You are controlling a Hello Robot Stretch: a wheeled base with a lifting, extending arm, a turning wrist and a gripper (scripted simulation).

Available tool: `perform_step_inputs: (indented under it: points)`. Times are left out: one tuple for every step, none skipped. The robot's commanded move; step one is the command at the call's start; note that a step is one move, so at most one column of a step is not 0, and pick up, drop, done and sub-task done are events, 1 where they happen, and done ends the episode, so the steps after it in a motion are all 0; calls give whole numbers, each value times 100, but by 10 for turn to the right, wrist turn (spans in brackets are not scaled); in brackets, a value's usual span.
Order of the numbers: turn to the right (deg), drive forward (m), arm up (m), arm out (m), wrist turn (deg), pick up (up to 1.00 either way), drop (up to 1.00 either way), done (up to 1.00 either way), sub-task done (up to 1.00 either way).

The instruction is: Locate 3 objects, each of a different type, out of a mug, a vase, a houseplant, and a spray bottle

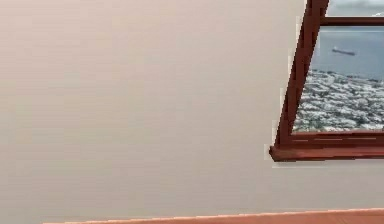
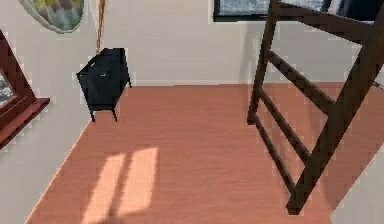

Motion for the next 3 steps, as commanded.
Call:
perform_step_inputs:
  points:
    - [-450,0,0,0,0,0,0,0,0]
    - [0,35,0,0,0,0,0,0,0]
    - [-420,0,0,0,0,0,0,0,0]
